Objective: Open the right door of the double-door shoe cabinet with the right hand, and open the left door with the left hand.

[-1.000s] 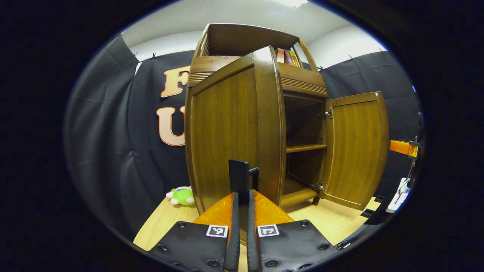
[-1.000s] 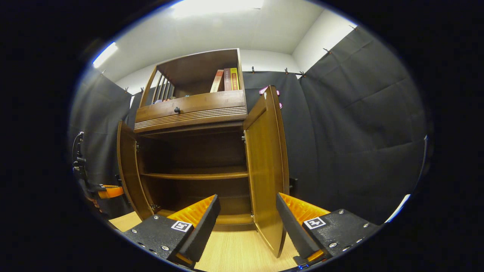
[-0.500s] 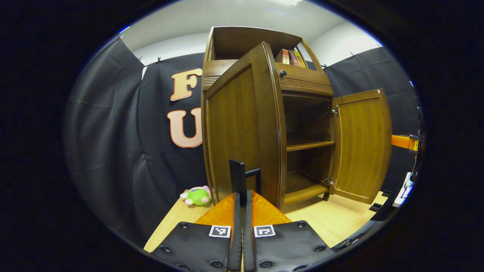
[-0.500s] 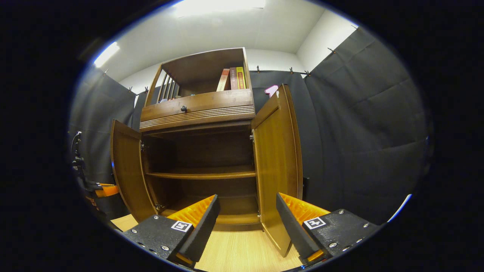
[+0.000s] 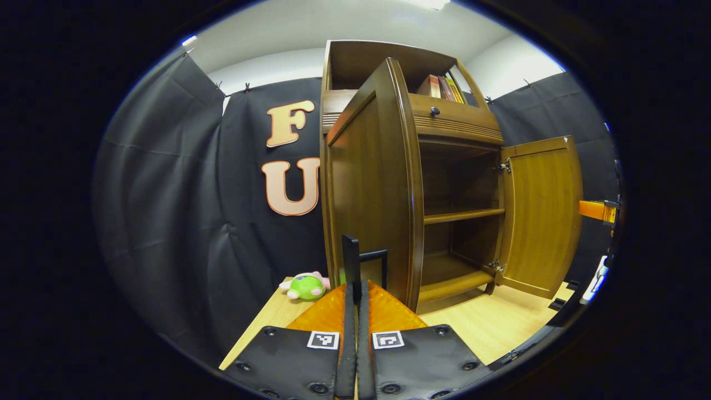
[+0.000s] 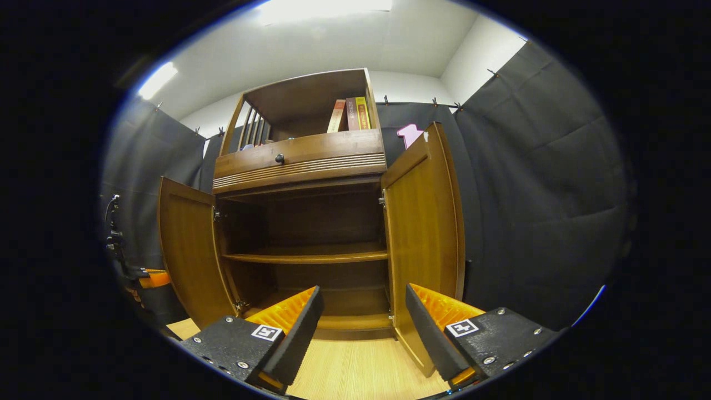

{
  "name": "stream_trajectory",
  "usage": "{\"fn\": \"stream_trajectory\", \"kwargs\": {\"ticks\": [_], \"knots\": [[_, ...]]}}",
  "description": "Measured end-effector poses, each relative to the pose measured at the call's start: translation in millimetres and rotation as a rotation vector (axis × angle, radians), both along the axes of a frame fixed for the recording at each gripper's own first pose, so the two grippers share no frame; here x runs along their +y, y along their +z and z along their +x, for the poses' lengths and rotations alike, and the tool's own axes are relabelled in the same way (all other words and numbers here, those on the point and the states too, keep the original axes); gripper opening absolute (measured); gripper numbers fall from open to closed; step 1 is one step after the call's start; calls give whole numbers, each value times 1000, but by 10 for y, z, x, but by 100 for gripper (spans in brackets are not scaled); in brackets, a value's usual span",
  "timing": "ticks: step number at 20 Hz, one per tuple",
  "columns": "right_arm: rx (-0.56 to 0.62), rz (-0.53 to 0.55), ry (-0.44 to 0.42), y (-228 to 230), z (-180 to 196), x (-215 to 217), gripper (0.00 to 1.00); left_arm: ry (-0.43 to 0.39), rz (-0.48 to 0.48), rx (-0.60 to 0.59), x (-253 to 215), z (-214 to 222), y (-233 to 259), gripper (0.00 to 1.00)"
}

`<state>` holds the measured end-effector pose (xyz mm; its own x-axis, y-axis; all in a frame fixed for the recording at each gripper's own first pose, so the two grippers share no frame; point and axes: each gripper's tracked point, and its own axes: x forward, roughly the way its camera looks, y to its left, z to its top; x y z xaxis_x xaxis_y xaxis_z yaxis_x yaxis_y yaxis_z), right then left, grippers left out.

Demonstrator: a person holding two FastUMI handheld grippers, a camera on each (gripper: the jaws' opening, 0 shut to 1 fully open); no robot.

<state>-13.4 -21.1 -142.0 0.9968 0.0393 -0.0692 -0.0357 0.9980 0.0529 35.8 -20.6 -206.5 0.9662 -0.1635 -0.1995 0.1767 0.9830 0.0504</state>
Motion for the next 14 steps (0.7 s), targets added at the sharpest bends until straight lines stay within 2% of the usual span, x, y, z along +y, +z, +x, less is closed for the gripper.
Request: {"fn": "stream_trajectory", "kwargs": {"ticks": [8, 14], "knots": [[8, 9, 6, -34, 57, 86, 92, 47, -13, -3, 328, -3, -12, 8], [15, 21, 17, -42, 59, 138, 92, 72, 19, 1, 508, -45, -6, 8]]}}
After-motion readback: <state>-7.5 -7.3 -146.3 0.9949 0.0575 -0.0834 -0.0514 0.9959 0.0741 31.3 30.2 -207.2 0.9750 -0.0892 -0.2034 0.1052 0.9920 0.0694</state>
